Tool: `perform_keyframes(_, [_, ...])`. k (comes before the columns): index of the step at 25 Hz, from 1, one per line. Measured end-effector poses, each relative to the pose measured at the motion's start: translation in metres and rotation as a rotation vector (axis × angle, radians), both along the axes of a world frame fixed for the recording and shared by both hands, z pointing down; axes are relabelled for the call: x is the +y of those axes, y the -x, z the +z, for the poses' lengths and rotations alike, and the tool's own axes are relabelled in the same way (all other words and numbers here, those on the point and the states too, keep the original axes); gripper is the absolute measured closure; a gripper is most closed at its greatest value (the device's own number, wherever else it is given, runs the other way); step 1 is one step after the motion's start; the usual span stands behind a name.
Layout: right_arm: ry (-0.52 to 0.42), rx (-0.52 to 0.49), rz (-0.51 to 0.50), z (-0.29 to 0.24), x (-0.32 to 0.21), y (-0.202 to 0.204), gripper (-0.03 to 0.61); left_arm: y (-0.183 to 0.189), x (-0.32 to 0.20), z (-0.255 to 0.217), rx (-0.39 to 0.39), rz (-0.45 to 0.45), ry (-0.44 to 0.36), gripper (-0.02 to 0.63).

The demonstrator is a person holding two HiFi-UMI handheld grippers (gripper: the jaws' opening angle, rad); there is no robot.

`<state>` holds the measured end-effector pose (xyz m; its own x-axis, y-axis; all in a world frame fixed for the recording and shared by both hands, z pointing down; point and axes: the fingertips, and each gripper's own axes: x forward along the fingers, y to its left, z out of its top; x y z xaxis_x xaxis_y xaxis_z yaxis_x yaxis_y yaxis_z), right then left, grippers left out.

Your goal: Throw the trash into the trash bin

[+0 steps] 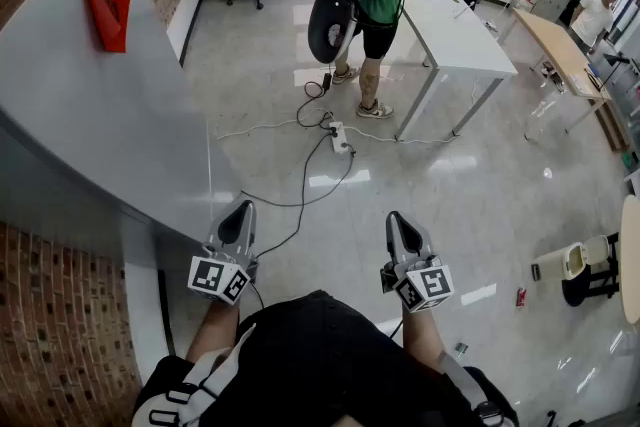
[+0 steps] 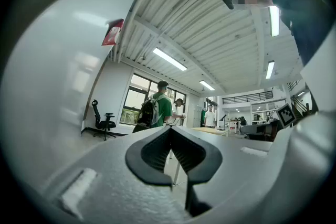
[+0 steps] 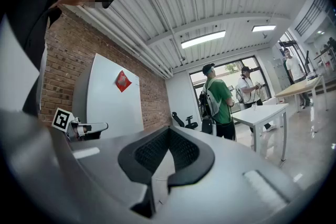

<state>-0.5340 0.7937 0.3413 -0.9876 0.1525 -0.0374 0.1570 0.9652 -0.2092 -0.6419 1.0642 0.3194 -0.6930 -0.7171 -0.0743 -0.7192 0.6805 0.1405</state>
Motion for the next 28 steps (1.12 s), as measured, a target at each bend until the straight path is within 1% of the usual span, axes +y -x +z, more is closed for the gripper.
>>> perform_keyframes(6, [0.005,0.014,0.046,0.004,-0.01,-0.011,0.575,-0.005,-0.01,-0.003,-0.004,0.045,0.01,0.614])
perform_keyframes(11, [0.013,0.002,0.059,0.0,-0.009,-0.015,0.575,-0.006,-0.009,-0.007,-0.016,0.054,0.011,0.614])
perform_keyframes(21, [-0.006,0.002,0.075,-0.001,-0.006,-0.022,0.575,-0.01,-0.006,-0.006,-0.023,0.087,0.009,0.612])
perform_keyframes(24, [0.014,-0.012,0.113,-0.005,-0.01,-0.03,0.575,-0.009,-0.016,-0.006,-0.016,0.125,-0.002,0.612])
perform_keyframes(28, [0.025,-0.017,0.188,-0.011,-0.019,-0.052,0.574,-0.012,-0.041,-0.009,-0.023,0.214,-0.004,0.612])
